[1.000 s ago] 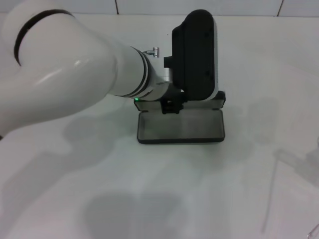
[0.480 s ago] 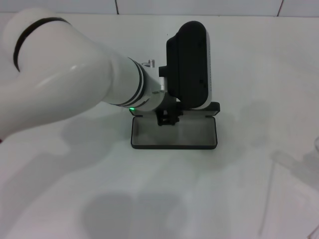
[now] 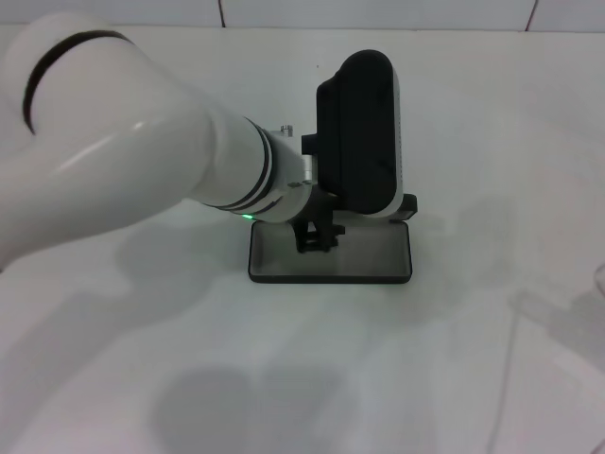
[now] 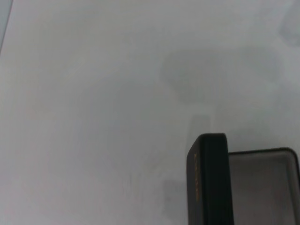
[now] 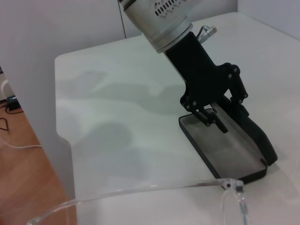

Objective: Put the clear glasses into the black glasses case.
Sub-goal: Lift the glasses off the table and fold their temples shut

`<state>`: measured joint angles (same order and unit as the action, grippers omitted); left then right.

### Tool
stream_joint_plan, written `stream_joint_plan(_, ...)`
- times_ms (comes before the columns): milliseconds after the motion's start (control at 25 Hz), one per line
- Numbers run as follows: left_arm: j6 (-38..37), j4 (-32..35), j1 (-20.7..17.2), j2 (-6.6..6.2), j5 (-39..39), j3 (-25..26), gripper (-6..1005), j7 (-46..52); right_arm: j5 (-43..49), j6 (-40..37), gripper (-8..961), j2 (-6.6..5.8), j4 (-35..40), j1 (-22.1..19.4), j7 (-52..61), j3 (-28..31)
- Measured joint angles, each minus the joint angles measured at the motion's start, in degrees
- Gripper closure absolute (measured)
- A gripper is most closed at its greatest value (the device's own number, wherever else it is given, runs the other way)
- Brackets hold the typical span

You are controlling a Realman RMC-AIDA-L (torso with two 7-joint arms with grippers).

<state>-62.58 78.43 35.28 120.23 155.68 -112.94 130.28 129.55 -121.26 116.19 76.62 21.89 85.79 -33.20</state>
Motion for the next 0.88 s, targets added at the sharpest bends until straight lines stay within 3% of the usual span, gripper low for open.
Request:
stream_joint_plan(400, -5.08, 9.25, -2.37, -0.22, -3.22, 2.15, 598, -0.6, -0.67, -1.06, 832, 0.0, 0.1, -0.03, -0.03, -0.03)
stream_joint_plan(880, -11.72, 20.59, -6.55, -0.35, -13.3, 10.61, 602, -3.5, -3.53, -0.99, 832, 0.0, -0.64, -0.86, -0.4, 0.68)
